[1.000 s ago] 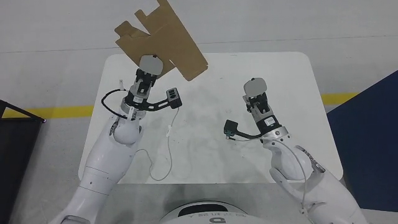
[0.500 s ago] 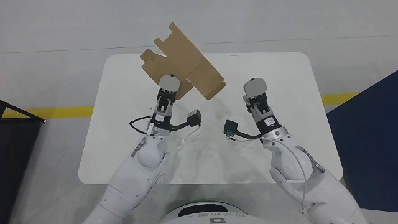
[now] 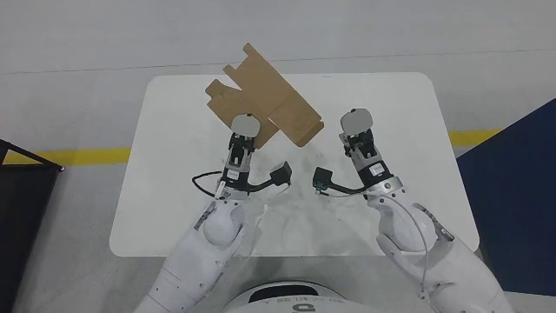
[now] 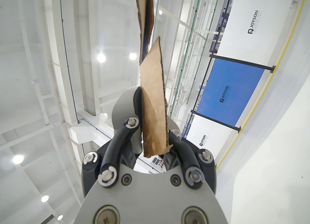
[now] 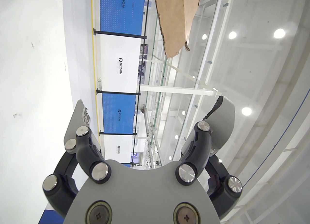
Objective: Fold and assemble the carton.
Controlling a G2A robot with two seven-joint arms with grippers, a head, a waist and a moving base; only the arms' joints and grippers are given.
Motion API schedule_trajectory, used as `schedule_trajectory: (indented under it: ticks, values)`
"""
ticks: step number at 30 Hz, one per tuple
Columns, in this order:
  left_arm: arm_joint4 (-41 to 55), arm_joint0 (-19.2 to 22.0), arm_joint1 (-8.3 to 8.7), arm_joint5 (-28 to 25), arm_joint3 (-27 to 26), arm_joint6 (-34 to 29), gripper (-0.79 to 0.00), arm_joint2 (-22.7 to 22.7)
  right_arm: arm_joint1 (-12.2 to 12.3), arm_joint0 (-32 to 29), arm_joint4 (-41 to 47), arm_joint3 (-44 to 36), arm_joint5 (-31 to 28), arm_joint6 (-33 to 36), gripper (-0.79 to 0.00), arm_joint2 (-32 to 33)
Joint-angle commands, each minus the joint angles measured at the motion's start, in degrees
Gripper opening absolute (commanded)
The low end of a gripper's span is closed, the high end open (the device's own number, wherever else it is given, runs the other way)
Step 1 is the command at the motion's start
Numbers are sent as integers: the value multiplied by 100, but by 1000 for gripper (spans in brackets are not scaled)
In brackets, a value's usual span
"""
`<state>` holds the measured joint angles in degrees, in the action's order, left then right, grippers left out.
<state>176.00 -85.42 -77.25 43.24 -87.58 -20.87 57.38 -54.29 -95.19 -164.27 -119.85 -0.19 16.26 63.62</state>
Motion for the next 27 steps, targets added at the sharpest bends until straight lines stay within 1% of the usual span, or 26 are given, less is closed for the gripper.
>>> schedule_trajectory:
  ticks: [1, 3, 4, 10, 12, 14, 15, 16, 18, 22, 25, 27]
  values:
    - [0, 39, -121, -74, 57, -146, -785, 250, 0, 0, 0, 0, 0, 0, 0, 0]
    - [0, 69, -216, -202, 126, 26, -785, 462, 0, 0, 0, 0, 0, 0, 0, 0]
    - [0, 82, -228, -233, 139, 92, -785, 508, 0, 0, 0, 0, 0, 0, 0, 0]
    - [0, 82, -228, -233, 139, 92, -785, 508, -4, 2, 46, -12, 25, -12, 0, 2]
    - [-450, 122, -207, -299, 87, 108, -785, 661, -51, -23, 916, -43, 460, -103, 0, 77]
    - [-1399, 131, -174, -271, 1, -70, -785, 920, -93, -55, 2099, 13, 1034, -459, 0, 217]
    - [-1831, 117, -165, -253, -51, -235, -785, 1030, -102, -56, 2487, 83, 1222, -630, 0, 329]
    - [-2236, 115, -158, -257, -98, -394, -785, 1135, -108, -80, 2809, 148, 1344, -778, 0, 423]
    - [-3411, 169, -121, -308, -170, -646, -785, 1392, -130, -139, 3618, 194, 1560, -1153, 0, 550]
    - [-5783, 328, -19, -325, -199, -1168, -785, 1837, -166, -157, 4904, 433, 1711, -1893, 0, 804]
    - [-7956, 535, 115, -389, -235, -1634, -785, 2145, -195, -153, 5519, 564, 1716, -2310, 0, 916]
    - [-9532, 657, 230, -502, -244, -2152, -785, 2251, -219, -153, 5934, 618, 1714, -2594, 0, 966]
